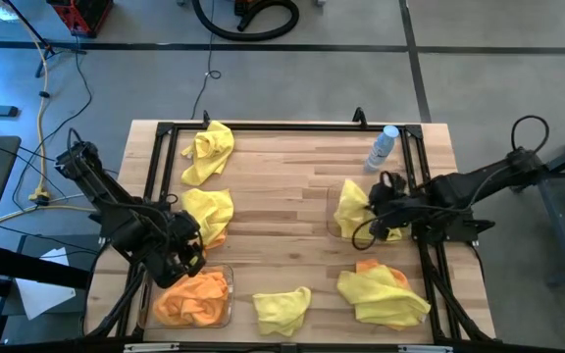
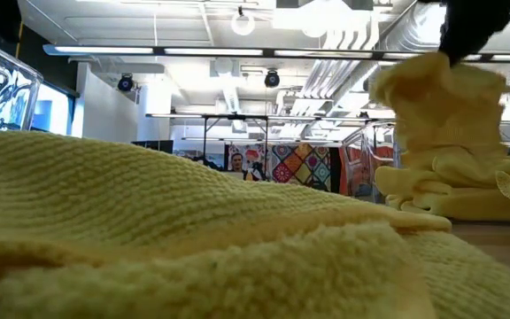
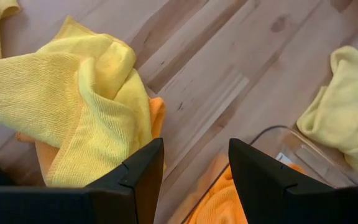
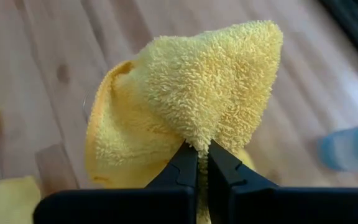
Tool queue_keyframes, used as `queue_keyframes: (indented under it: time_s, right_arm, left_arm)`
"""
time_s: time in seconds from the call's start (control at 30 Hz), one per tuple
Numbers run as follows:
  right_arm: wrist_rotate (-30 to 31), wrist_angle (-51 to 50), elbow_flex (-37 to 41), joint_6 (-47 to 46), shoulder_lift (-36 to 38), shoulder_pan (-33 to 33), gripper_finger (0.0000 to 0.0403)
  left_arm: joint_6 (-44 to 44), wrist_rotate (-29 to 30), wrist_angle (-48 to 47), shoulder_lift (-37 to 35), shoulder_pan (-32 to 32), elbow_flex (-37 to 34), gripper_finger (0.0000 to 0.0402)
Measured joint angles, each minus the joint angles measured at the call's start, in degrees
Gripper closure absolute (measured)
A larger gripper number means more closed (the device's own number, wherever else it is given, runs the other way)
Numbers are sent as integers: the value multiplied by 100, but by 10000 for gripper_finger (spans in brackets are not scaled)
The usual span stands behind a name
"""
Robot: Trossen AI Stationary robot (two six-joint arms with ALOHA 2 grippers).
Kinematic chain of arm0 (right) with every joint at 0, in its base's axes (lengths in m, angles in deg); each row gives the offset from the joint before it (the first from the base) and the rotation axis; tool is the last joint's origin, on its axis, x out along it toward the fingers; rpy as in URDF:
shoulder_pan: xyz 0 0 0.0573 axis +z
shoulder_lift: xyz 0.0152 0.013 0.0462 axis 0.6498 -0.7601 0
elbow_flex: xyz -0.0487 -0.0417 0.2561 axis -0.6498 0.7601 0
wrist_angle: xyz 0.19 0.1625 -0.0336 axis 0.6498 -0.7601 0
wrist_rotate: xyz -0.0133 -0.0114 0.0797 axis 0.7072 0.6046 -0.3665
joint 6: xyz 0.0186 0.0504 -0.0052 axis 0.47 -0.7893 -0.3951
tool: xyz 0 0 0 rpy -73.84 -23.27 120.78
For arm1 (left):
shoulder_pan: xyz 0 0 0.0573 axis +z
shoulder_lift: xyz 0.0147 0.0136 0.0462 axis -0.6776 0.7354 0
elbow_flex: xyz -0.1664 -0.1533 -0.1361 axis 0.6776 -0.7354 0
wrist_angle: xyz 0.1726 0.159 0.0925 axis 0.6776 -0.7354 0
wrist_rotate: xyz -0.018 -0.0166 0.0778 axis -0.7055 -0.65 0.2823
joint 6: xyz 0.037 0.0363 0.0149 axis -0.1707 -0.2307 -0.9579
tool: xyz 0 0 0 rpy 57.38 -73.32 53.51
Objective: Sort microfiber towel by color & place in baskets
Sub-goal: Put the yellow microfiber cloth into the right transparent bin
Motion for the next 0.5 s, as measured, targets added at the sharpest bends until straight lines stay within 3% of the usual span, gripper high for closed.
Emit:
queue_keyframes:
  time_s: [0.23,0.5]
  right_arm:
    - [-1057,1561,801,923,-394,-565,403]
    - [-1398,2056,1045,1334,-1086,-1031,403]
  left_arm:
    - [0,1,3,0,173,0,232]
    - [0,0,27,2,304,0,232]
